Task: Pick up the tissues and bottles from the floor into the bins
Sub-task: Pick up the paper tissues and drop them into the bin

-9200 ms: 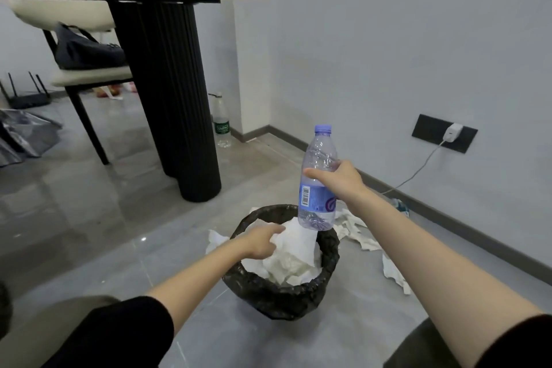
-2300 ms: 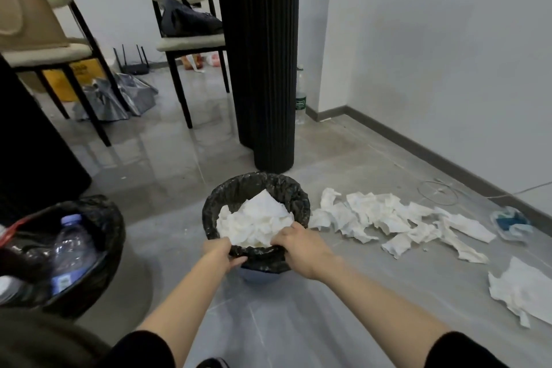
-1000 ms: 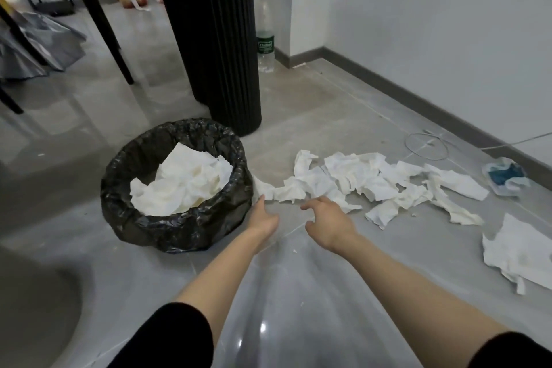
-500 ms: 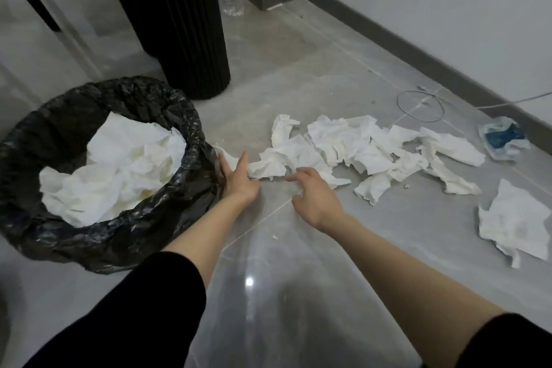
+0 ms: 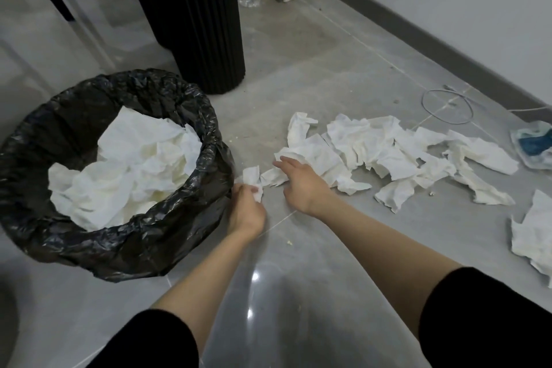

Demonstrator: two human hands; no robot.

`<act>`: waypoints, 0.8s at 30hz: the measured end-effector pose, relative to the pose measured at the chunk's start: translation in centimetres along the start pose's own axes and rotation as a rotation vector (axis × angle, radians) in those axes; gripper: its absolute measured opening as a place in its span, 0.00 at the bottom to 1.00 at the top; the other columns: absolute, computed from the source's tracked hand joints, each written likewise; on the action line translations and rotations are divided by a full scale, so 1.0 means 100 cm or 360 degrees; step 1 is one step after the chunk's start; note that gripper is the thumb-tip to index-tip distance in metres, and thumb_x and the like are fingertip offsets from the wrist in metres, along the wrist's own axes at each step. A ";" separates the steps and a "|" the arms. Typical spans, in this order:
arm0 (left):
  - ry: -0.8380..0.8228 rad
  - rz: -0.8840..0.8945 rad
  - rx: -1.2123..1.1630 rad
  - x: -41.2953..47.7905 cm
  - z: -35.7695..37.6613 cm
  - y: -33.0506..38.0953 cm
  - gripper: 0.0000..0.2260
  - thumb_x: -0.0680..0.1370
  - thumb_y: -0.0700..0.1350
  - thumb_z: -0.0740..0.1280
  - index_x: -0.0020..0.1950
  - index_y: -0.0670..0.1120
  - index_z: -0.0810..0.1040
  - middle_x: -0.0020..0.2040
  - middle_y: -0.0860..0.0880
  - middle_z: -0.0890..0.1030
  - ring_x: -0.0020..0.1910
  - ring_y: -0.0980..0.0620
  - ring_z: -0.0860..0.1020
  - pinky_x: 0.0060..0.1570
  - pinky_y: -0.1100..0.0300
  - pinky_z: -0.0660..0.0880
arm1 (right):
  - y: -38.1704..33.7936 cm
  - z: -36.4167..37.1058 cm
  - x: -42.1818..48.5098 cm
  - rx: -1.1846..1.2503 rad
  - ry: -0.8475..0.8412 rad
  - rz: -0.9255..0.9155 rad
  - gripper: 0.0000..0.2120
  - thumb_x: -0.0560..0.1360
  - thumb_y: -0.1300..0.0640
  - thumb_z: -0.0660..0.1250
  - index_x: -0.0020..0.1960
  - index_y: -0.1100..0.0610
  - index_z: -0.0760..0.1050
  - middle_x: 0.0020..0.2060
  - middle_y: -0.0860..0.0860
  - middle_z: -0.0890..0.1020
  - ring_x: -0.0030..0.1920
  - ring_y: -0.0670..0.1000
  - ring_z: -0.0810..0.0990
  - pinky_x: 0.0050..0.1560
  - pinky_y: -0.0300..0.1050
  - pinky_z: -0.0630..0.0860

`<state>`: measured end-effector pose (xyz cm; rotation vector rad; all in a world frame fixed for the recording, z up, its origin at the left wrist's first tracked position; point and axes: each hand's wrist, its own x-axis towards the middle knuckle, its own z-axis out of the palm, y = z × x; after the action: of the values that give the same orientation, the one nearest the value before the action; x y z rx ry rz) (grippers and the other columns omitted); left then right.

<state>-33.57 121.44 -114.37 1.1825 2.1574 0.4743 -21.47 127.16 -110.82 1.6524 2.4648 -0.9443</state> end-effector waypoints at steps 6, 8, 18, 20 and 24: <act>-0.0153 -0.0016 0.0065 -0.003 -0.005 -0.011 0.13 0.76 0.39 0.62 0.60 0.43 0.66 0.58 0.43 0.75 0.55 0.42 0.76 0.54 0.52 0.74 | 0.006 0.015 0.009 -0.0422 -0.0254 0.0054 0.28 0.77 0.64 0.55 0.75 0.49 0.58 0.72 0.49 0.62 0.69 0.57 0.60 0.65 0.56 0.67; -0.0266 -0.0024 0.0106 -0.005 -0.003 -0.015 0.15 0.75 0.40 0.63 0.61 0.43 0.68 0.58 0.43 0.76 0.56 0.42 0.76 0.55 0.53 0.74 | 0.009 0.019 0.003 -0.0537 -0.0178 0.0057 0.24 0.76 0.65 0.57 0.71 0.54 0.64 0.67 0.53 0.66 0.64 0.57 0.65 0.61 0.53 0.69; -0.0535 0.0148 0.0447 -0.040 0.003 -0.020 0.09 0.75 0.40 0.64 0.54 0.46 0.77 0.62 0.45 0.73 0.58 0.46 0.75 0.57 0.59 0.71 | 0.019 0.037 -0.046 -0.0648 -0.0040 0.0169 0.18 0.74 0.69 0.60 0.62 0.61 0.67 0.60 0.57 0.74 0.63 0.57 0.69 0.55 0.47 0.70; -0.0499 0.0202 0.0553 -0.053 0.003 -0.026 0.09 0.75 0.40 0.64 0.54 0.45 0.78 0.64 0.44 0.68 0.59 0.44 0.73 0.61 0.57 0.70 | 0.023 0.043 -0.061 -0.0562 -0.0055 0.0188 0.18 0.73 0.70 0.61 0.62 0.60 0.69 0.61 0.57 0.71 0.63 0.57 0.67 0.54 0.48 0.71; -0.0480 0.0315 0.0741 -0.082 -0.003 -0.038 0.09 0.76 0.39 0.64 0.54 0.42 0.78 0.62 0.44 0.70 0.58 0.44 0.74 0.58 0.55 0.72 | 0.029 0.052 -0.095 -0.0445 -0.0046 0.0239 0.17 0.71 0.71 0.64 0.57 0.59 0.72 0.63 0.56 0.63 0.61 0.57 0.65 0.51 0.47 0.72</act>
<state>-32.84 112.44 -113.42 1.6118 1.9472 -0.1375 -16.41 117.43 -113.12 1.6840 2.2882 -0.5718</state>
